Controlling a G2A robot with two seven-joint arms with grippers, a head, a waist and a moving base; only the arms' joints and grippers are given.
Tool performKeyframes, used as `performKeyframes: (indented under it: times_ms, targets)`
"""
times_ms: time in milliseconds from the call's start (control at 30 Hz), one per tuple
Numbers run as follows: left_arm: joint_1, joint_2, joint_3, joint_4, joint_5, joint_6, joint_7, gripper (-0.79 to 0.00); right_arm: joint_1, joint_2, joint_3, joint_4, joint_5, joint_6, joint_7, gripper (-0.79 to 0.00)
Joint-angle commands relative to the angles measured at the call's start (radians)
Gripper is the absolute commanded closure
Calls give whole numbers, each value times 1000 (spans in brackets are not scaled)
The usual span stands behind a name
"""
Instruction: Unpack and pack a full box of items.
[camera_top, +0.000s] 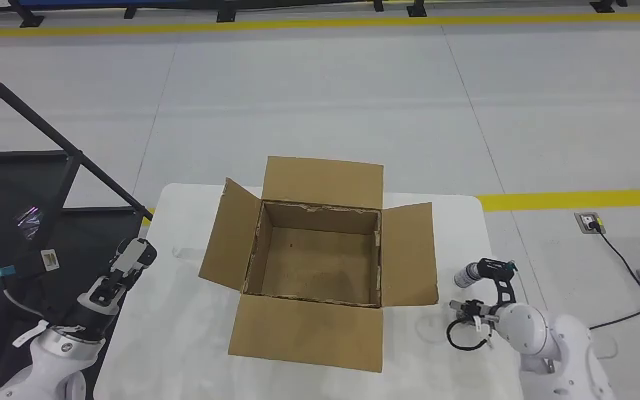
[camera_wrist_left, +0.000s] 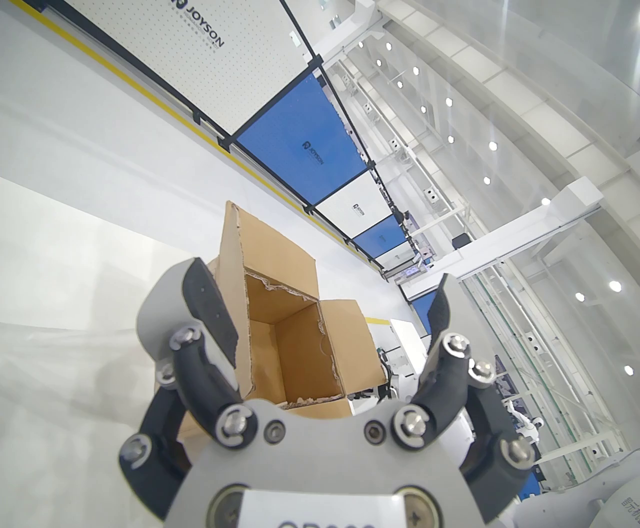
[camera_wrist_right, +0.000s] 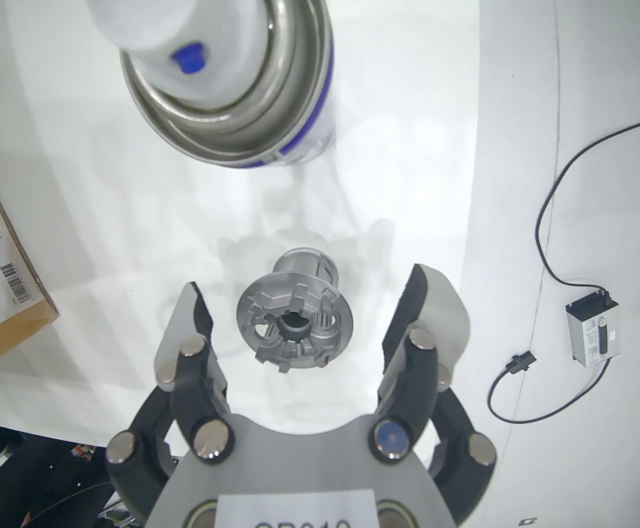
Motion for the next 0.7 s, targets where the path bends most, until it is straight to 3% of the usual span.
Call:
performKeyframes:
  times_ms: [0, 133, 233, 467, 567, 667]
  targets:
    - [0, 0, 0, 0, 0, 0, 0, -785, -5, 2, 3, -15, 3, 0, 2, -785]
    - [0, 0, 0, 0, 0, 0, 0, -785, -6, 5, 11, -37, 4, 3, -12, -785]
    - [0, 0, 0, 0, 0, 0, 0, -785, -31, 5, 36, -98, 40, 16, -97, -785]
    - [0, 0, 0, 0, 0, 0, 0, -785, -128, 1, 93, -372, 171, 39, -248, -785]
    - [0, 0, 0, 0, 0, 0, 0, -785, -127, 2, 91, -448, 265, -21, -261, -785]
    - [0, 0, 0, 0, 0, 0, 0, -785, -67, 5, 67, -422, 381, -119, -252, -785]
